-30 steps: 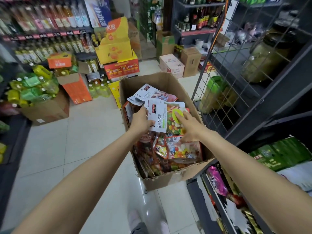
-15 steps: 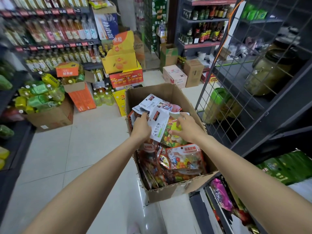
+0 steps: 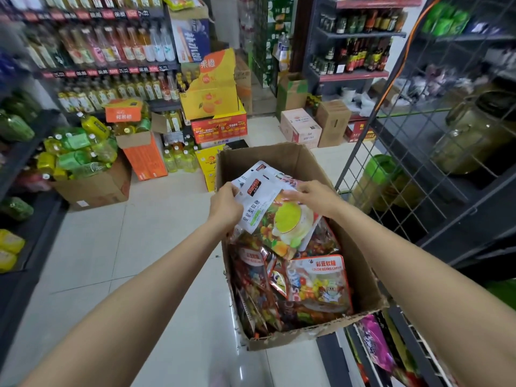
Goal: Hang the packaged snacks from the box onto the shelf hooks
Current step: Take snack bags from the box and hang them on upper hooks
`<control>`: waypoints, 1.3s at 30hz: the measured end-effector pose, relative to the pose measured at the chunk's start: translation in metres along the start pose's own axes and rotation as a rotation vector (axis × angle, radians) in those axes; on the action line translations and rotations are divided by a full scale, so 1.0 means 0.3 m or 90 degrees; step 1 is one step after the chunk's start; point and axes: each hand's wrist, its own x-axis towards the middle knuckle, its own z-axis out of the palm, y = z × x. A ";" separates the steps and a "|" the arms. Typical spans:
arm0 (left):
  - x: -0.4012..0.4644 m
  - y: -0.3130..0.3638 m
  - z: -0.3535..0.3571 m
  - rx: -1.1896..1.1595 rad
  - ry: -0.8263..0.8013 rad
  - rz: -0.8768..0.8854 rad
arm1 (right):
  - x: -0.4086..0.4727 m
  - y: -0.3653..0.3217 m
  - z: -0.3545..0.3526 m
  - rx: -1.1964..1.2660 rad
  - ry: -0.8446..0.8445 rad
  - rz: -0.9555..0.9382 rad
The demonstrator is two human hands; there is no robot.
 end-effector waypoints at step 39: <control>-1.092 0.682 -0.344 -0.054 -0.148 0.813 | -1.486 -0.446 -0.220 0.342 0.797 0.088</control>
